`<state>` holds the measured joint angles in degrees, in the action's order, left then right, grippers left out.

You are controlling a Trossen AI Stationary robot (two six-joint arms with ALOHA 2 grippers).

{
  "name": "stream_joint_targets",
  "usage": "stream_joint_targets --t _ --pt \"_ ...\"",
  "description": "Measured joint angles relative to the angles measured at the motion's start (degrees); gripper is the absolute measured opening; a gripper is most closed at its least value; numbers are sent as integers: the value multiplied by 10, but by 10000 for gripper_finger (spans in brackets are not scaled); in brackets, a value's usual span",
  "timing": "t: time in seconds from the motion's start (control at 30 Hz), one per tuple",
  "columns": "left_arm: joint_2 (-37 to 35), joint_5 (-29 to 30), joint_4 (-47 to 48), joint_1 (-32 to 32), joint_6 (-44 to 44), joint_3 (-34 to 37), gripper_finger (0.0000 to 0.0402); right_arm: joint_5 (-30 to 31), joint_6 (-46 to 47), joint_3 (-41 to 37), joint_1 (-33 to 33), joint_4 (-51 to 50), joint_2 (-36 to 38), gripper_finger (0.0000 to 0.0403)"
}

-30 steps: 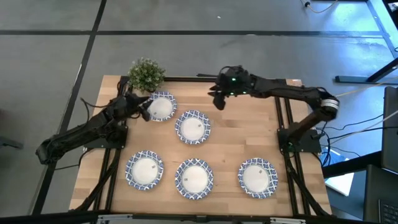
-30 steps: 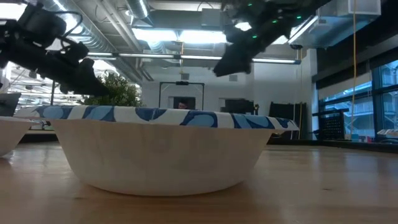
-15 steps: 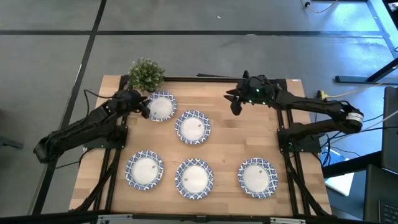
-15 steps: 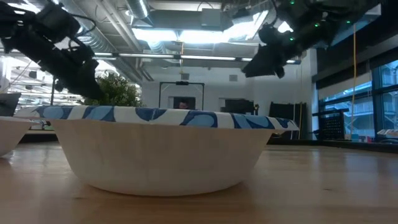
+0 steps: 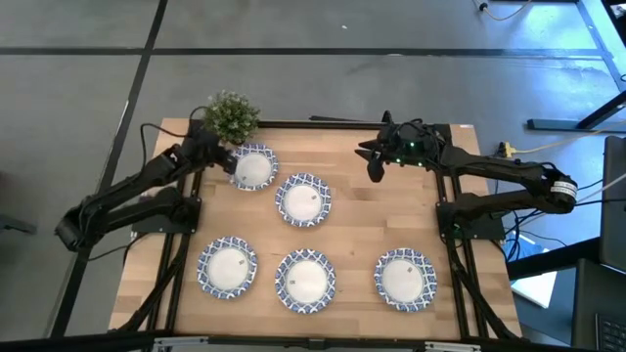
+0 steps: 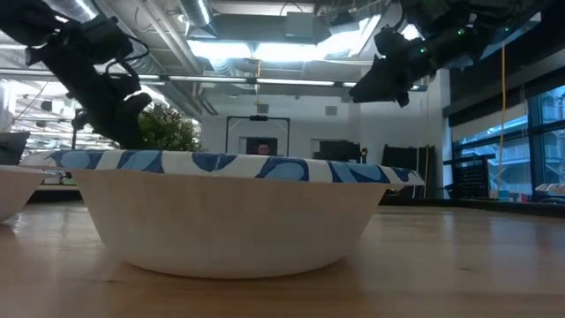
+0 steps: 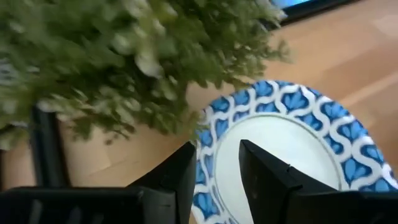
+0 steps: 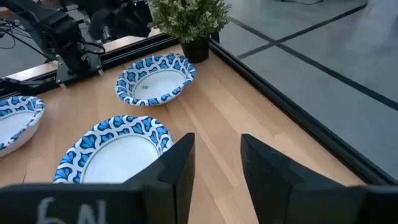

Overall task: Nest bowls inside each other
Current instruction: Stack the white patterned bowl on top of the top right white patterned bowl

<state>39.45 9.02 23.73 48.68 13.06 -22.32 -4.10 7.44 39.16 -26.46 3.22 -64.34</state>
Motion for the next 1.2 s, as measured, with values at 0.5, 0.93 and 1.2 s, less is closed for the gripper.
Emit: stream_joint_targets --t 0.5,0.93,1.2 --pt "40 -26 58 24 22 -23 138 0 0 0 0 0 0 129" --pt "133 -21 70 24 64 -23 137 0 0 0 0 0 0 129" --pt "176 -49 38 24 63 -23 139 0 0 0 0 0 0 129"
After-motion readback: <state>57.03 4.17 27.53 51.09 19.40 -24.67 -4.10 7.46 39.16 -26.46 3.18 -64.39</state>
